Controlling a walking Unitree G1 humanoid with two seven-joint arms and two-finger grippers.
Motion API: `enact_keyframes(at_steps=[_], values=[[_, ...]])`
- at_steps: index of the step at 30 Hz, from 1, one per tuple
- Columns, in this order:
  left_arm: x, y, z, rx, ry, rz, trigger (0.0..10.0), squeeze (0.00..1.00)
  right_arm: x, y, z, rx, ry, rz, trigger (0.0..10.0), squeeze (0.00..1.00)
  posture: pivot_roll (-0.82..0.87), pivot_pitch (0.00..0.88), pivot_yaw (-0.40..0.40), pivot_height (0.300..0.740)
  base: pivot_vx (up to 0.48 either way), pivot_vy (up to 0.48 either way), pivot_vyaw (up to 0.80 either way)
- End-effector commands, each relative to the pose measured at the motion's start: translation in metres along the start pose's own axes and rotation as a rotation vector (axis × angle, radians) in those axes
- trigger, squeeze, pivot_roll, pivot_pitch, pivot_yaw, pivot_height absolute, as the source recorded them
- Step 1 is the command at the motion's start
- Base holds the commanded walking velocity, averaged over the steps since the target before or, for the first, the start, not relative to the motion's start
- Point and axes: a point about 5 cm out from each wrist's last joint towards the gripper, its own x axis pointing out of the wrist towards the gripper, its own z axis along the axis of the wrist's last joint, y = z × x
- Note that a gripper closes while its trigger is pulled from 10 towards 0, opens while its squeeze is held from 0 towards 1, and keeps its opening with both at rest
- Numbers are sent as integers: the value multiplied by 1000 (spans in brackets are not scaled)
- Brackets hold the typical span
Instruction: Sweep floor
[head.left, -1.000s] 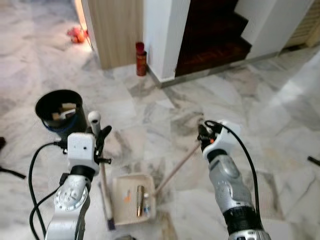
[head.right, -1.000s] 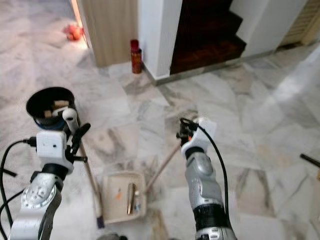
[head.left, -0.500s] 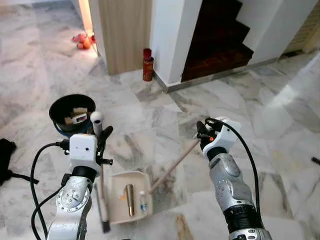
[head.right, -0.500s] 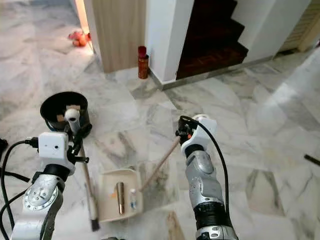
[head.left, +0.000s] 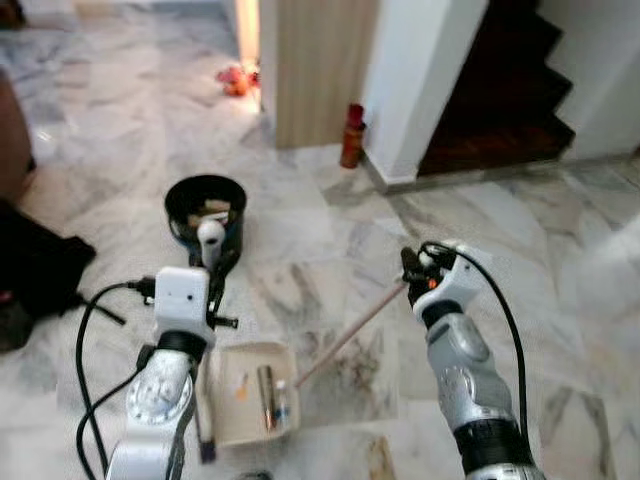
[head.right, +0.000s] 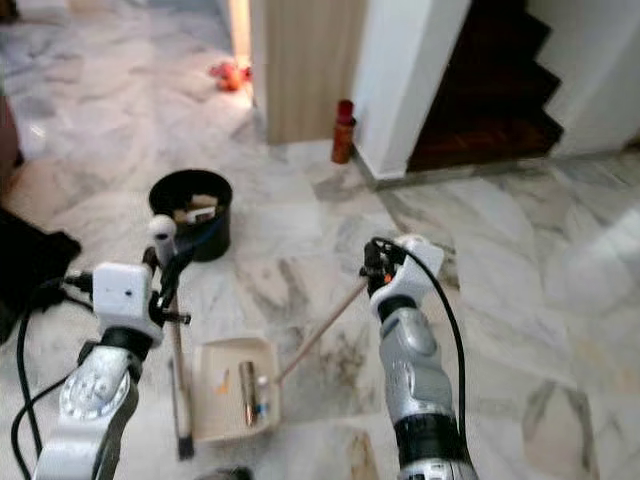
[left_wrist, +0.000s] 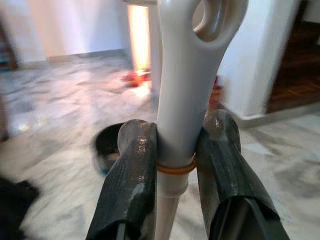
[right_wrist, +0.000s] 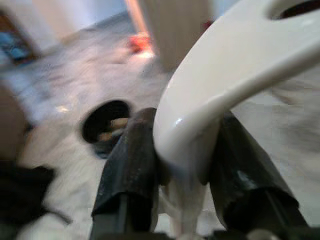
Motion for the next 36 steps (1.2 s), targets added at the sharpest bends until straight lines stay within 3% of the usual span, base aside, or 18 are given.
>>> enact_keyframes(at_steps=[1, 15, 36], values=[[0, -3, 8, -18, -38, 0, 10000, 0, 2, 6, 12, 47, -54, 32, 10000, 0, 176, 72, -96, 740, 0, 0, 0], [-2, -5, 6, -12, -29, -4, 10000, 0, 2, 7, 10, 41, -37, 30, 10000, 0, 160, 96, -90, 740, 0, 0, 0], [-1, 4, 7, 4, -18, 55, 10000, 0, 2, 12, 12, -2, -47, 59, 10000, 0, 159, 120, -89, 740, 0, 0, 0]])
